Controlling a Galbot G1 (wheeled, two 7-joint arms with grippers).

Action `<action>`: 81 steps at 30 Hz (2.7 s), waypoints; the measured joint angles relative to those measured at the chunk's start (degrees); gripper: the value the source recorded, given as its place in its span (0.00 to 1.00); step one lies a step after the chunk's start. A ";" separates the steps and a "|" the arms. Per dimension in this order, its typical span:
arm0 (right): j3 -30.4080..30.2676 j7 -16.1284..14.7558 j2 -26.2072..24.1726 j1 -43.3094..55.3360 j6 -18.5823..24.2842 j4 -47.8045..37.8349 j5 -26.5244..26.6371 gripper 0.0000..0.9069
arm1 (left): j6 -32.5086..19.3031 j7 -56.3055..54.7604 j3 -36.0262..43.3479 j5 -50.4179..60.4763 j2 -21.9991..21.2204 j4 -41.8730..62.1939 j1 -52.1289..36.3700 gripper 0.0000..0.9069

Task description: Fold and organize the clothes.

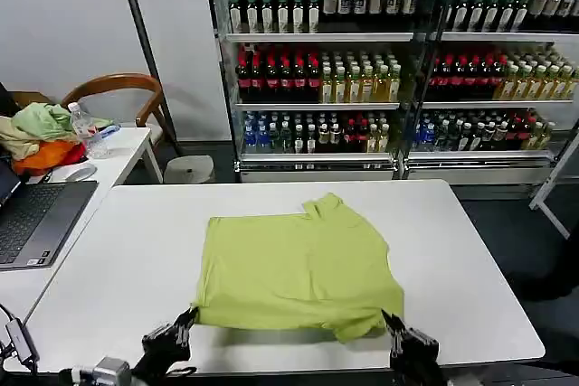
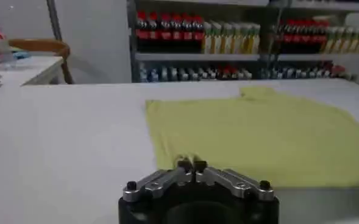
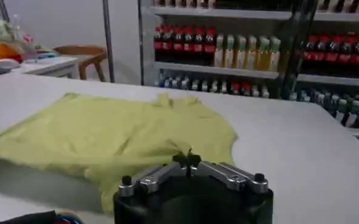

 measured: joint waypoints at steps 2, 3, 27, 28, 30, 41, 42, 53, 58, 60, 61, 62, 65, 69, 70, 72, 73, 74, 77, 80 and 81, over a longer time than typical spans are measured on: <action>-1.02 -0.07 0.14 3.17 -0.69 -1.67 0.51 0.00 | 0.06 0.68 0.43 -0.96 0.18 1.20 -2.16 0.04; -1.54 -0.17 0.23 4.55 -0.98 -2.47 0.68 0.00 | 0.08 1.05 0.65 -1.41 0.37 1.92 -3.36 0.04; -7.77 -1.10 3.45 20.02 -3.47 -15.81 1.49 0.00 | -1.99 7.44 6.63 -2.16 0.82 19.24 -21.04 0.06; -7.97 -1.14 3.59 20.31 -3.52 -16.22 1.43 0.00 | -2.04 7.54 6.95 -1.90 0.81 19.82 -21.53 0.06; -8.35 -1.24 3.84 20.83 -3.57 -17.05 1.40 0.00 | -2.10 7.73 7.65 -1.47 0.81 20.82 -22.45 0.14; -9.48 -0.53 5.06 23.05 -4.38 -20.73 1.62 1.00 | -2.66 7.14 9.28 0.01 -0.04 25.78 -26.12 1.00; -9.43 -0.49 4.99 23.04 -4.44 -20.78 1.74 1.00 | -2.69 6.96 9.24 0.03 -0.03 26.25 -26.35 1.00; -5.96 -0.27 3.02 19.22 -4.60 -16.91 3.63 1.00 | -3.10 5.73 7.69 -0.28 1.49 25.44 -24.69 1.00; -3.92 -0.43 2.85 14.54 -3.97 -14.54 3.37 1.00 | -2.93 3.71 7.92 -0.75 1.08 21.42 -21.30 1.00; -3.22 -0.24 2.91 12.96 -3.74 -14.10 3.01 1.00 | -2.64 2.85 7.91 -1.05 0.67 20.07 -20.38 1.00; -2.99 -0.15 2.92 12.41 -3.66 -13.93 2.90 1.00 | -2.49 2.43 7.88 -1.21 0.58 19.41 -19.98 1.00; -2.83 -0.07 2.95 11.93 -3.59 -13.79 2.80 1.00 | -2.30 2.02 7.92 -1.26 0.51 18.99 -19.57 1.00; -2.44 0.30 3.13 10.74 -3.63 -13.68 2.93 0.70 | -1.23 0.70 8.36 -1.29 0.37 18.12 -18.67 1.00; -2.20 0.77 3.10 9.37 -3.71 -13.68 3.67 0.00 | -0.63 -0.27 8.60 -1.12 -0.39 18.01 -18.43 0.71; -2.08 0.78 3.03 9.22 -3.69 -13.70 3.82 0.00 | -0.47 -0.52 8.58 -1.17 -0.59 18.22 -18.53 0.06; -1.90 0.76 3.00 8.95 -3.57 -13.75 4.09 0.00 | -0.16 -0.83 8.67 -1.20 -1.00 18.54 -18.75 0.06; -1.86 0.72 2.98 8.86 -3.54 -13.74 4.21 0.00 | 0.01 -0.87 8.81 -1.21 -1.13 18.54 -18.80 0.06; -1.84 0.67 2.99 8.78 -3.51 -13.74 4.27 0.00 | 0.18 -1.04 8.95 -1.20 -1.28 18.59 -18.83 0.06; -1.82 0.58 3.04 8.68 -3.45 -13.73 4.39 0.00 | 0.64 -1.45 9.28 -1.20 -1.57 18.88 -18.84 0.06; -1.86 0.53 3.04 8.67 -3.38 -13.77 4.48 0.00 | 0.89 -1.85 9.30 -1.15 -1.60 19.03 -18.77 0.06; -1.87 0.52 3.05 8.65 -3.36 -13.76 4.54 0.00 | 0.95 -1.86 9.33 -1.10 -1.52 19.03 -18.69 0.06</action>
